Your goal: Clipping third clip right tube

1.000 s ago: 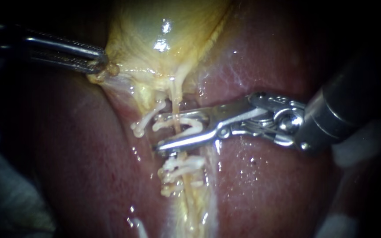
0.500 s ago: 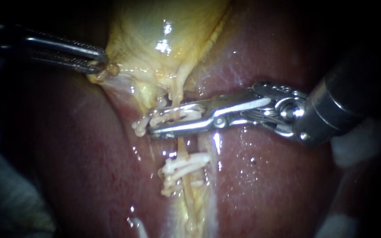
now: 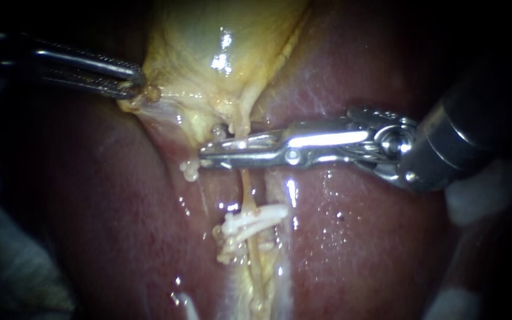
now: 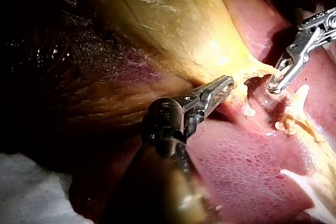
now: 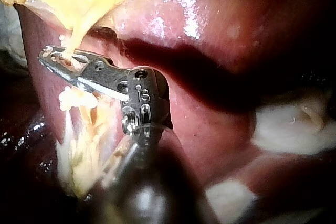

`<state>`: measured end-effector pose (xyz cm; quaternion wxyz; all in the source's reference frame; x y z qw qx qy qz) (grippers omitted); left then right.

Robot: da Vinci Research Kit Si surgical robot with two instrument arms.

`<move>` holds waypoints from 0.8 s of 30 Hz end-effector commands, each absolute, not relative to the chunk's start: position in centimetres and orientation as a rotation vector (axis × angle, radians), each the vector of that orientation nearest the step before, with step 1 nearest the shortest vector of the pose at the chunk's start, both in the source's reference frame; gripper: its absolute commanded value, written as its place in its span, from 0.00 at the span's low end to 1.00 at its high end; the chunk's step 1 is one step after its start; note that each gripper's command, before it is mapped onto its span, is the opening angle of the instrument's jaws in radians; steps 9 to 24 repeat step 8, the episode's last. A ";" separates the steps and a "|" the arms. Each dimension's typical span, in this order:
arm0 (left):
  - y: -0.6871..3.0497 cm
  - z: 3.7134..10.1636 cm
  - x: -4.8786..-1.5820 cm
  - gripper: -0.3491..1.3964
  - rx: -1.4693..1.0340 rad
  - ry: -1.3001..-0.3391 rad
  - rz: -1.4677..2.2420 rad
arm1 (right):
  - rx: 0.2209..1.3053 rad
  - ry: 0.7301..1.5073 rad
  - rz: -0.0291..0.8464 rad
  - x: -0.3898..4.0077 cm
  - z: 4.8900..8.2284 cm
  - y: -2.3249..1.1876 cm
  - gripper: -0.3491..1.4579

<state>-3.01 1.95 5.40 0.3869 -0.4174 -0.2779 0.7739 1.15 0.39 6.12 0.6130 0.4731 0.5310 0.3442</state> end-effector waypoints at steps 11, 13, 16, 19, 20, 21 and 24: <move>1.96 5.41 -3.03 0.00 -1.062 -0.707 1.969 | 1.087 1.226 0.791 1.18 6.17 0.35 0.11; 1.96 5.41 -3.03 0.00 -1.062 -0.707 1.969 | 1.087 1.226 0.791 1.18 6.17 0.35 0.11; 1.96 5.41 -3.03 0.00 -1.062 -0.707 1.969 | 1.087 1.226 0.791 1.18 6.17 0.35 0.11; 1.96 5.41 -3.03 0.00 -1.062 -0.707 1.969 | 1.087 1.226 0.791 1.18 6.17 0.35 0.11; 1.96 5.41 -3.03 0.00 -1.062 -0.707 1.969 | 1.087 1.226 0.791 1.18 6.17 0.35 0.11; 1.96 5.41 -3.03 0.00 -1.062 -0.707 1.969 | 1.087 1.226 0.791 1.18 6.17 0.35 0.11; 1.96 5.41 -3.03 0.00 -1.062 -0.707 1.969 | 1.087 1.226 0.791 1.18 6.17 0.35 0.11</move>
